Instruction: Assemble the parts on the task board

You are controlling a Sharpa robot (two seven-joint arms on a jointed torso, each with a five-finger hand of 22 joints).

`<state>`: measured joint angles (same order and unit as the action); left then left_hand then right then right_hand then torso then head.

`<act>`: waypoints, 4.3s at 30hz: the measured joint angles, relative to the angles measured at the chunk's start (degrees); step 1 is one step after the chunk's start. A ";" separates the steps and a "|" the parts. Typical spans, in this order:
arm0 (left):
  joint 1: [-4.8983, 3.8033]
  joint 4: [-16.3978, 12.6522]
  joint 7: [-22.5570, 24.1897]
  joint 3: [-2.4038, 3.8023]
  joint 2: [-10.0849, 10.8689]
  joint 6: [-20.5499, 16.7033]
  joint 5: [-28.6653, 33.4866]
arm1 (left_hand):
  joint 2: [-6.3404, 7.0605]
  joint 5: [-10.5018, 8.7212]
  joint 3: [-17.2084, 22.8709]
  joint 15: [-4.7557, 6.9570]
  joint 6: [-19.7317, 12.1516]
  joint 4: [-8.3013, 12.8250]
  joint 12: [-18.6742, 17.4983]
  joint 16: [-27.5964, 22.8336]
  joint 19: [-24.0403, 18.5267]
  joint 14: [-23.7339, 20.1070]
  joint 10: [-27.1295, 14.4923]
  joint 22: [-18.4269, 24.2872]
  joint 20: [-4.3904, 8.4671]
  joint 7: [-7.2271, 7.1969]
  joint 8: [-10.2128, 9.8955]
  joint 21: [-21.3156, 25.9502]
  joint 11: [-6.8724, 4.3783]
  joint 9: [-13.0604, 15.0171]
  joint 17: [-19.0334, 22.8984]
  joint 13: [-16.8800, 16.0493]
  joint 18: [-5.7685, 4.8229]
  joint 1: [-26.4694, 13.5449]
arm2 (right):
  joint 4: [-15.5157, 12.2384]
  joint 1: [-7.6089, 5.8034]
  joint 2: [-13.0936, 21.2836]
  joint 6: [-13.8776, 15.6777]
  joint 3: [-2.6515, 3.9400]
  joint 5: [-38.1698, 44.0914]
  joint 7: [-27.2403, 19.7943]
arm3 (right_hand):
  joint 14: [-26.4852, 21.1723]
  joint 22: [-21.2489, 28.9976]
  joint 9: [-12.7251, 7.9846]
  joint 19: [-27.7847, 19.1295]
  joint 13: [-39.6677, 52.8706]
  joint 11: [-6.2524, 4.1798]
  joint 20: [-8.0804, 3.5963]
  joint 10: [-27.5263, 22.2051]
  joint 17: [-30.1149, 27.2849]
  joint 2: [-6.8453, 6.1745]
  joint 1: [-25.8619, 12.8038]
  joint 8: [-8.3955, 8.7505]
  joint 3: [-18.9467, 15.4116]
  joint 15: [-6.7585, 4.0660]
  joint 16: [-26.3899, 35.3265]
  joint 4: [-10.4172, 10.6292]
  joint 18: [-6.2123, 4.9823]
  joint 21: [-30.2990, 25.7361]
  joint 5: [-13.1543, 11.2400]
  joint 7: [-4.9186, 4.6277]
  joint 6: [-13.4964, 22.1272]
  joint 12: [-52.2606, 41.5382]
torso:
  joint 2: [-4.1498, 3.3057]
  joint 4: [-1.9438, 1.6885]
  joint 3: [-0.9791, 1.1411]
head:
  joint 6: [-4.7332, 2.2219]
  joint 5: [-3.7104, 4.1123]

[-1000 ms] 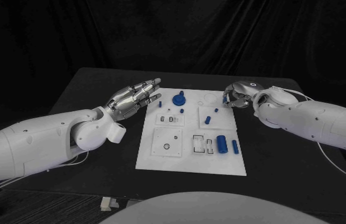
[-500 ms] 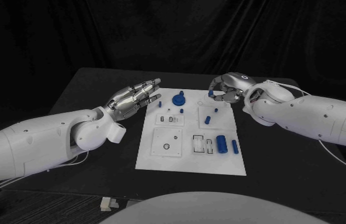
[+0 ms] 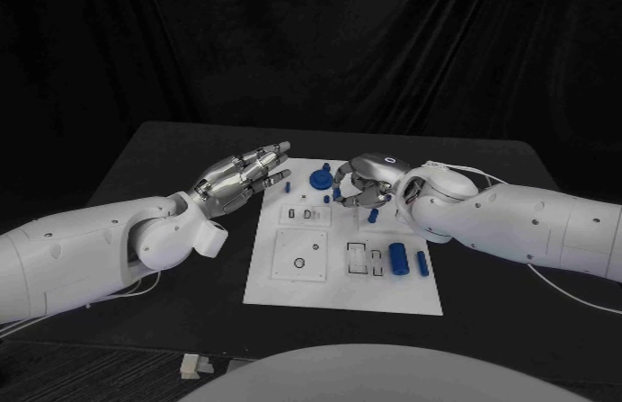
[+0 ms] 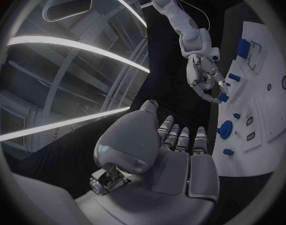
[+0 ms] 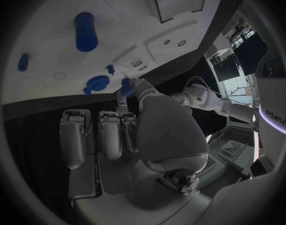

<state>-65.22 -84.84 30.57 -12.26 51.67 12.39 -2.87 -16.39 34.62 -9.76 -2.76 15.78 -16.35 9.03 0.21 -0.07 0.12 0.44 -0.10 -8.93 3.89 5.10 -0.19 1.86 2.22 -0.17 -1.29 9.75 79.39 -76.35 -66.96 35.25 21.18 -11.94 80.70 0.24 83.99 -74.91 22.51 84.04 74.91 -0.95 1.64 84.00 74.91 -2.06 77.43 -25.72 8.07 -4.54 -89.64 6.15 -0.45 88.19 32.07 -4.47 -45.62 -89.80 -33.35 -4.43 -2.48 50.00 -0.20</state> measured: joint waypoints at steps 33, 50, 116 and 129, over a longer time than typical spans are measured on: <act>0.01 0.01 -0.35 0.00 -0.33 0.19 0.00 | 0.00 0.22 0.00 0.00 0.00 0.00 0.00 0.00 0.00 0.00 0.00 0.00 0.00 0.00 0.00 0.00 0.00 0.00 -0.01 0.00 0.00 0.00 | 3.30 1.82 -5.39 -3.71 0.04 4.07 4.40 | 0.00 -0.02 0.81 0.00 0.04 0.00 0.00 0.00 0.00 -0.24 -0.23 -0.54 0.62 0.00 0.23 -0.64 0.00 -0.77 0.32 -0.42 0.61 0.00 | -0.03 0.03 0.00 | 0.00 0.09; 0.01 0.13 -0.50 0.00 -0.54 0.61 0.00 | 0.00 0.22 0.16 0.00 0.00 0.16 0.00 0.00 0.00 0.00 -0.02 0.00 0.00 0.00 0.00 0.00 -0.01 0.00 0.04 0.00 0.00 0.00 | 5.29 2.75 -6.69 -3.75 0.16 4.71 5.00 | -0.05 -0.03 0.61 0.00 0.03 0.41 0.42 -0.01 0.00 -0.49 -0.56 -0.28 1.43 0.36 0.45 -1.42 0.00 -1.01 0.04 -0.81 3.47 0.00 | -0.03 0.03 -0.01 | 0.00 -0.12; -3.05 0.71 1.38 0.09 1.53 -9.50 -10.26 | 11.08 -24.97 2.46 -4.31 7.68 7.07 49.31 47.15 36.81 31.16 22.42 -11.23 -4.45 3.36 4.88 -23.32 7.63 1.17 -14.59 -15.07 -0.01 5.95 | -13.06 -10.41 11.69 11.68 0.12 4.74 1.39 | -0.05 0.00 -12.43 -0.20 0.00 0.40 0.62 -0.01 0.00 -7.92 -7.62 8.08 -5.76 0.35 1.13 10.84 0.00 -1.89 -29.02 -0.32 12.34 0.00 | 0.19 0.12 0.11 | 0.00 0.85; -6.87 4.24 -5.48 0.00 -1.37 -22.46 -41.72 | 22.03 -30.59 6.42 0.62 24.42 -0.35 80.77 89.64 75.38 83.75 83.39 -71.74 1.51 5.12 22.11 -81.79 2.75 5.17 -74.74 -73.63 -5.94 -9.28 | -17.39 -11.48 17.65 20.83 0.00 1.88 -2.98 | 0.11 0.01 -11.89 -0.20 0.00 0.81 0.62 -0.01 0.00 -2.21 -9.21 4.75 -4.25 0.51 1.13 10.45 0.00 -1.27 -25.45 -1.06 2.31 0.00 | 1.63 1.14 0.92 | 0.00 0.78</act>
<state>-72.09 -80.60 25.09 -12.26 50.30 -10.06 -44.59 5.64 4.03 -3.34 -2.15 40.19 -16.70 89.81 89.85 75.31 83.86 83.83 -71.84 -7.42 9.01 27.22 -81.98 4.61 7.39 -74.91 -74.92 3.81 70.11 -93.74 -78.44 52.90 42.02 -11.93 82.58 -2.75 84.10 -74.90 10.62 83.84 74.90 -0.13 2.26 83.99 74.90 -4.27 68.22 -20.97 3.82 -4.03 -88.52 16.60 -0.44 86.91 6.62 -5.53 -43.31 -89.80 -31.72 -3.28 -1.56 50.00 0.58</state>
